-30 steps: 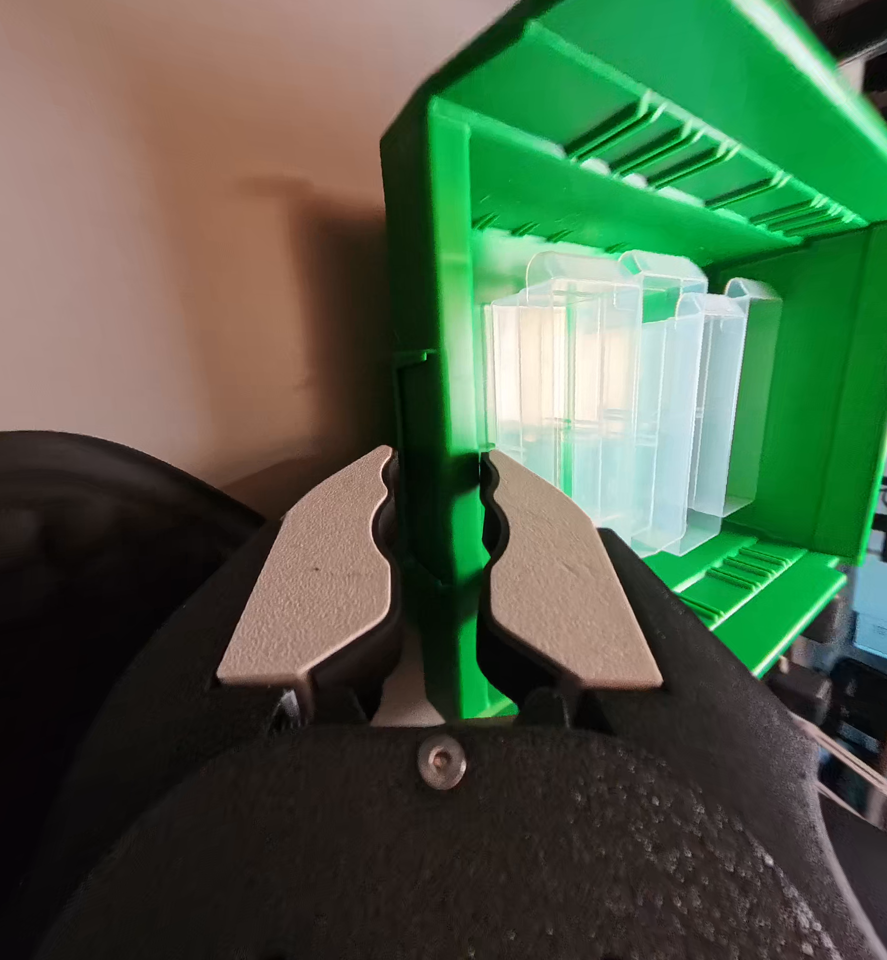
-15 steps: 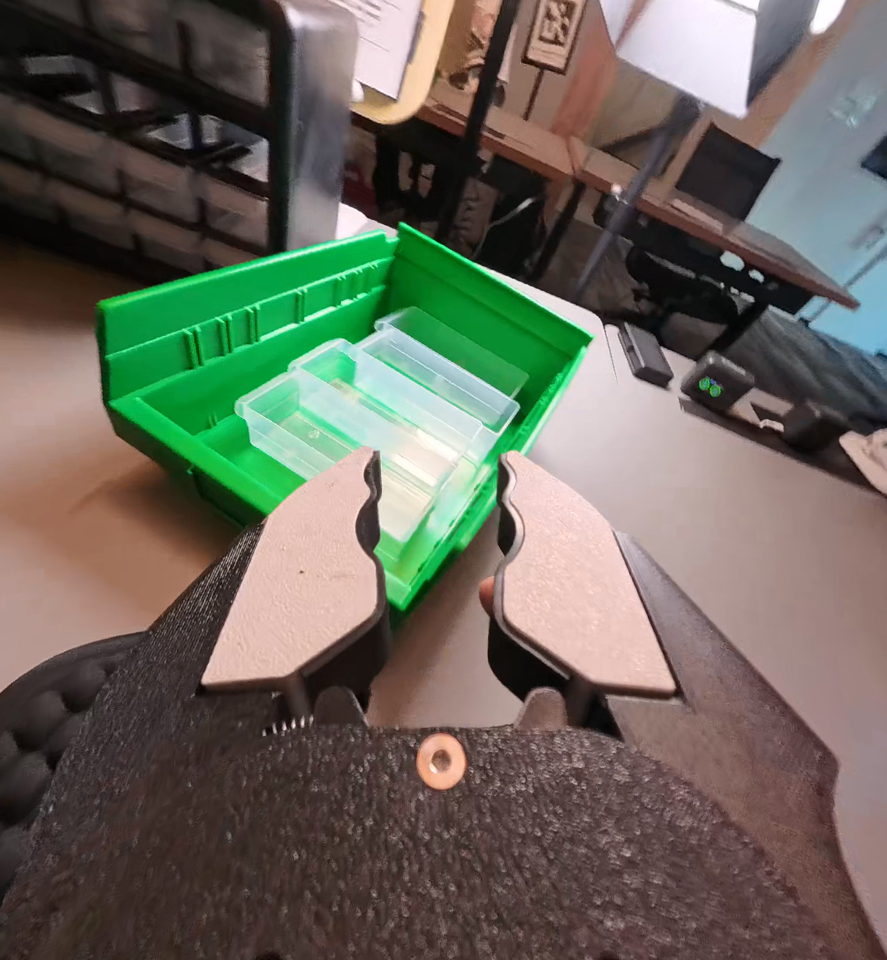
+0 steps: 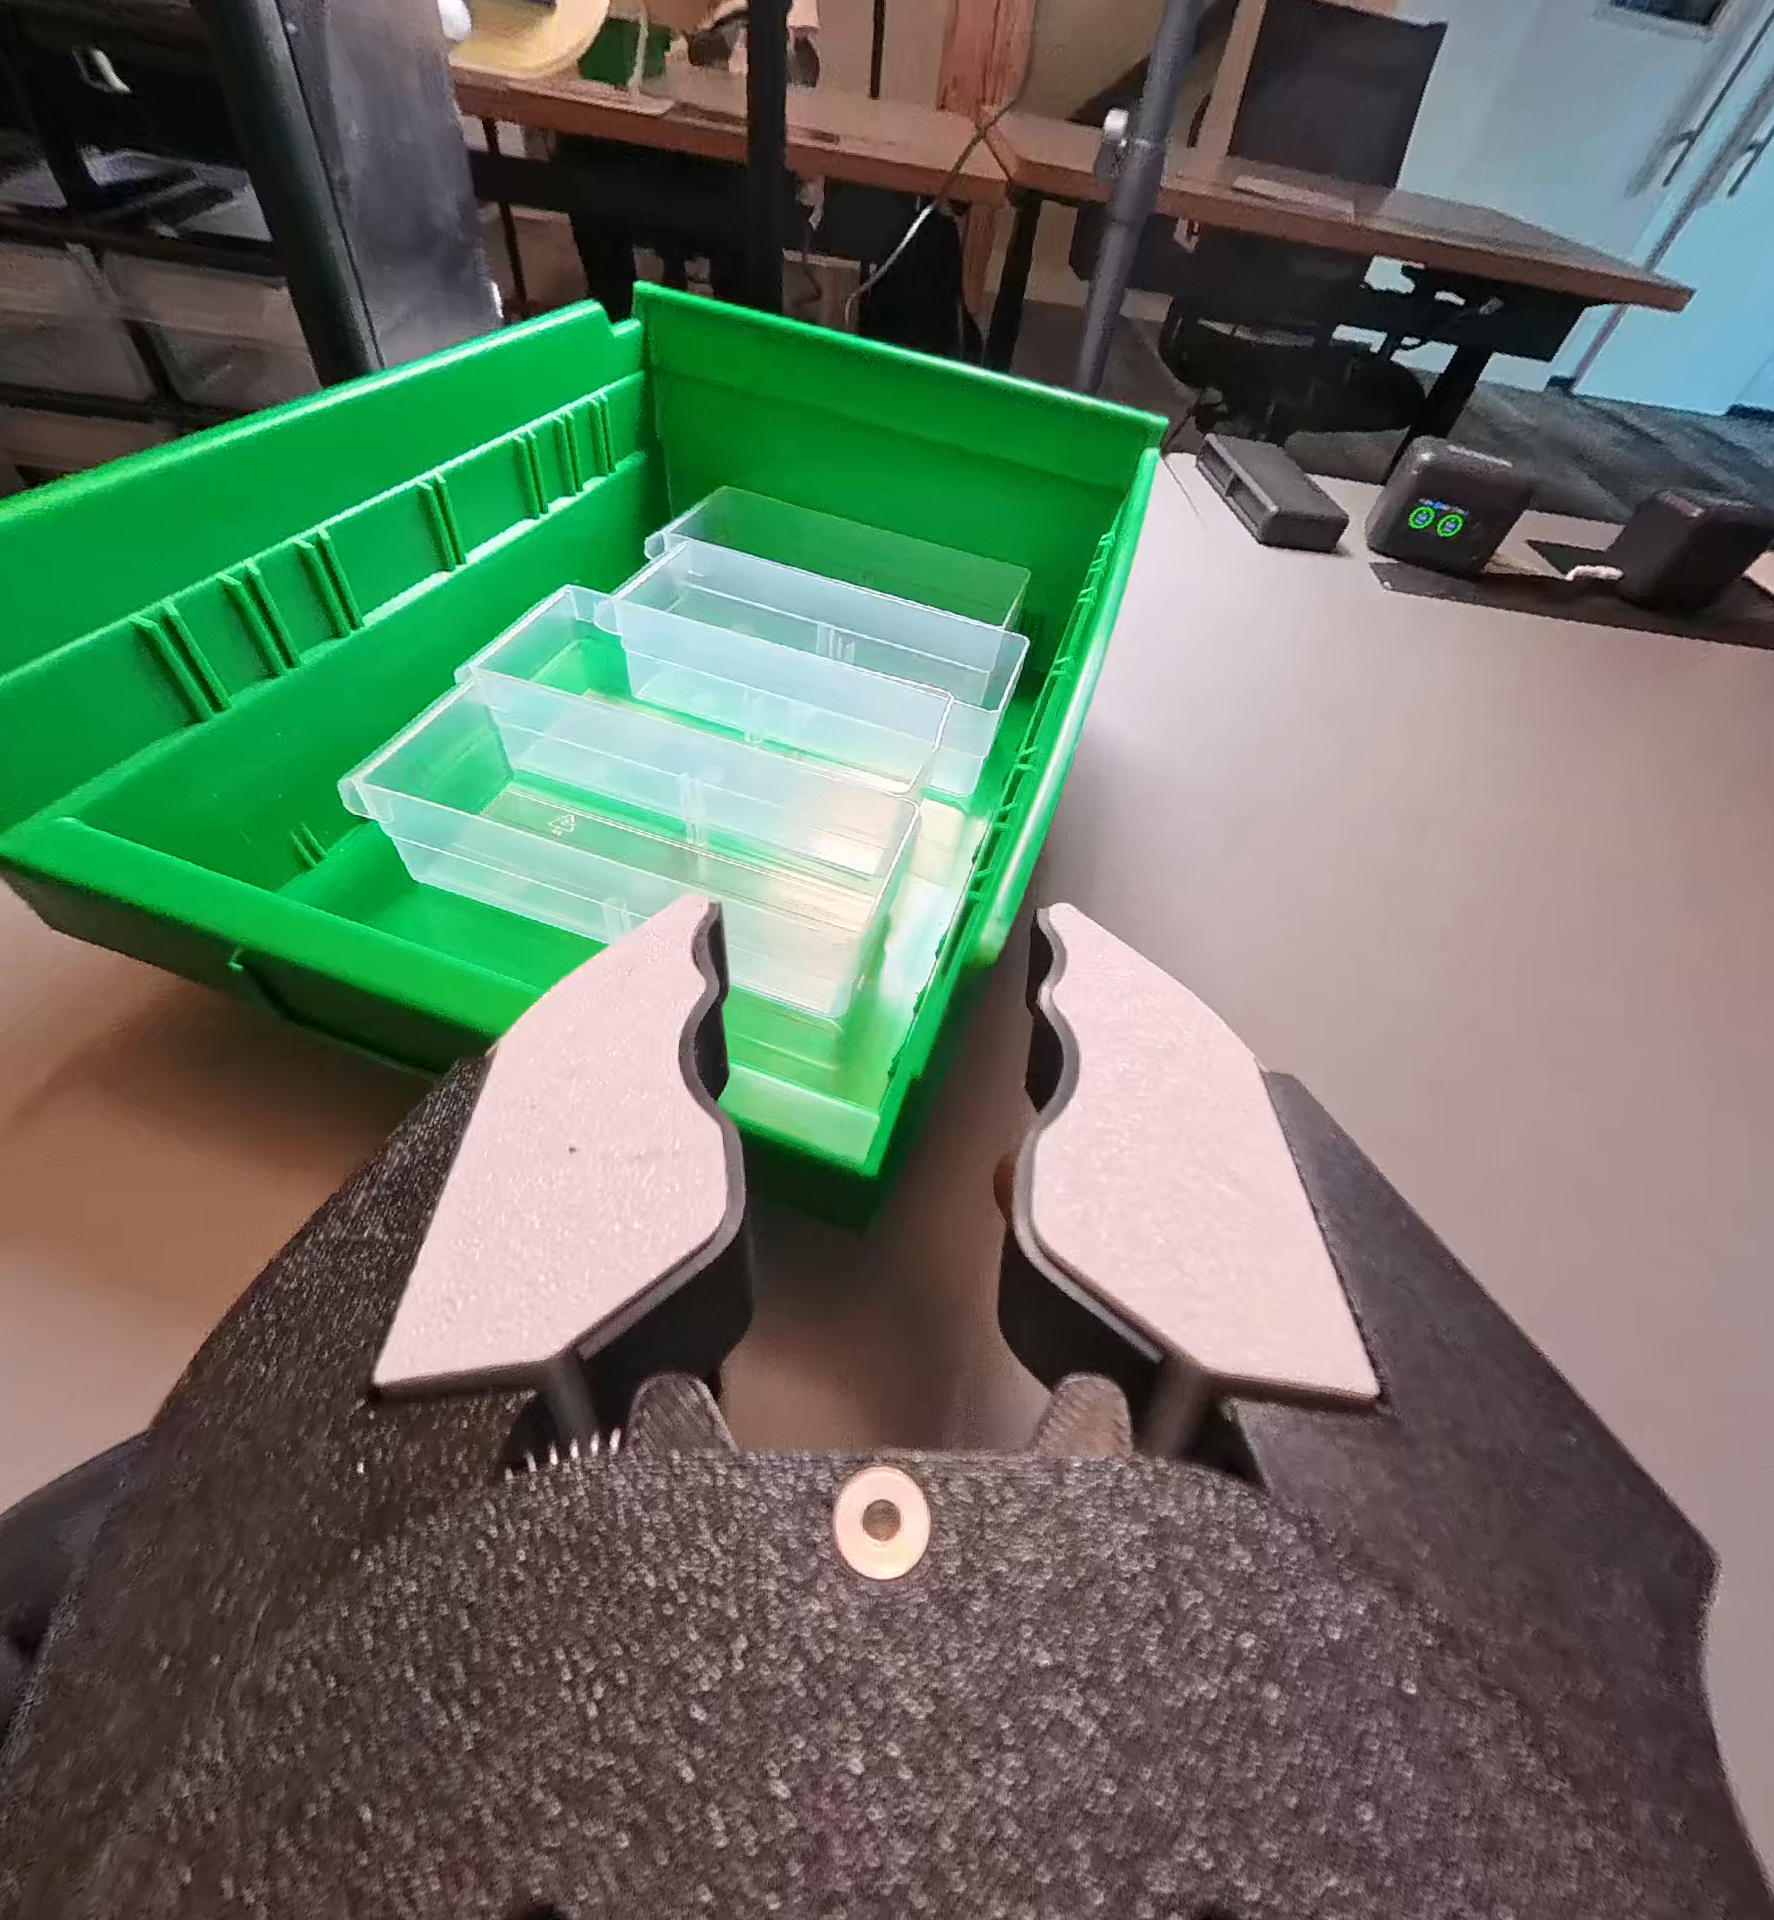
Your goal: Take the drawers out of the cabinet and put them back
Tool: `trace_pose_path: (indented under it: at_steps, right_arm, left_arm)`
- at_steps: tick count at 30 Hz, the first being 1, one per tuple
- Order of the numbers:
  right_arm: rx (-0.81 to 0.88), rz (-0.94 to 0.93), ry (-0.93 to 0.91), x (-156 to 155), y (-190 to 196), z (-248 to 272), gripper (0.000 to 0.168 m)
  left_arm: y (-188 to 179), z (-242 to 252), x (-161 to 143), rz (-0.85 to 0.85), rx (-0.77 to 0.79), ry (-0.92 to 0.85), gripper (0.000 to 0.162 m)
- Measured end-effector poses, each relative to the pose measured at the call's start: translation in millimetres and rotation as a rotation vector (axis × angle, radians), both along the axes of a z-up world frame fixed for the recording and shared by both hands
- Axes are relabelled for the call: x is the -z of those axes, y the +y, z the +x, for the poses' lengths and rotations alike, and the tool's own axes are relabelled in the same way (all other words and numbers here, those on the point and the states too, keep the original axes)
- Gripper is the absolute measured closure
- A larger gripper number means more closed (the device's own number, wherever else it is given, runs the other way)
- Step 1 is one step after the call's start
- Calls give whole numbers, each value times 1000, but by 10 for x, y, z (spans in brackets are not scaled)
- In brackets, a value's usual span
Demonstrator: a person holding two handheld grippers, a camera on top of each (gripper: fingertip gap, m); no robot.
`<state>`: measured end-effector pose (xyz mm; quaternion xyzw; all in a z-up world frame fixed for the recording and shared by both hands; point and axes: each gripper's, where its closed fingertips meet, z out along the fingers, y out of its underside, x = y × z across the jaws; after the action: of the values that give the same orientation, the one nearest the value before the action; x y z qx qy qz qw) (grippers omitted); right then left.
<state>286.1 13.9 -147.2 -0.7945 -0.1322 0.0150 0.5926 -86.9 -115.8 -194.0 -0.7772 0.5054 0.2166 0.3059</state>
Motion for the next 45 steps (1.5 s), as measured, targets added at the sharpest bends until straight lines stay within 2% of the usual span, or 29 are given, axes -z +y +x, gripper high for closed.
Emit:
trace_pose_path:
  at_steps: [5, 8, 11, 13, 16, 18, 20, 23, 26, 27, 29, 31, 33, 35, 39, 42, 45]
  right_arm:
    - [69, -19, -32, 128, 87, 60, 114]
    - [73, -53, -44, 173, 113, 47, 114]
    - [65, -87, 1, 169, 124, 8, 114]
    - [66, -86, 59, 126, 140, -2, 115]
    - [66, -79, 106, 84, 181, -13, 114]
    - [66, -37, 102, 30, 196, -3, 114]
    - [53, -21, 62, 30, 211, -6, 112]
    - [47, -15, 55, 60, 247, 18, 111]
    - [39, -10, 157, 82, 236, 32, 113]
    - [38, -1, 175, 81, 221, 45, 118]
    - [45, 14, 149, 52, 197, 82, 144]
    - [56, 14, 124, 48, 208, 90, 147]
    - [80, 8, 92, 32, 214, 136, 159]
    - [91, 10, 75, -17, 213, 109, 159]
    - [124, 65, 66, -317, 109, 126, 162]
    - [145, 145, 37, -767, -91, 143, 163]
    - [91, 203, 48, -1282, -326, -15, 161]
  left_arm:
    - [332, 134, 17, 58, -104, 8, 133]
    - [420, 235, -54, 80, -119, -78, 143]
    - [400, 413, -247, 102, -90, -197, 127]
    - [358, 668, -429, 101, -47, -389, 124]
    - [368, 1181, -770, 68, 17, -832, 119]
    - [520, 1417, -937, 72, 34, -1064, 116]
    - [768, 1569, -941, 93, 20, -1169, 110]
    - [1084, 1850, -766, 56, -6, -1216, 99]
    - [1306, 2129, -605, 42, -16, -1194, 98]
    - [1383, 2165, -546, 65, -33, -1167, 104]
    - [1510, 2150, -472, 142, -81, -1124, 120]
    - [1586, 2076, -469, 224, -116, -1095, 141]
    - [1621, 2028, -474, 230, -135, -1097, 145]
    - [1639, 2012, -522, 236, -139, -1110, 147]
    - [1518, 2031, -885, 296, -71, -1153, 146]
    - [1274, 2030, -1325, 357, 3, -1168, 144]
    - [991, 1867, -1824, 418, 35, -1187, 143]
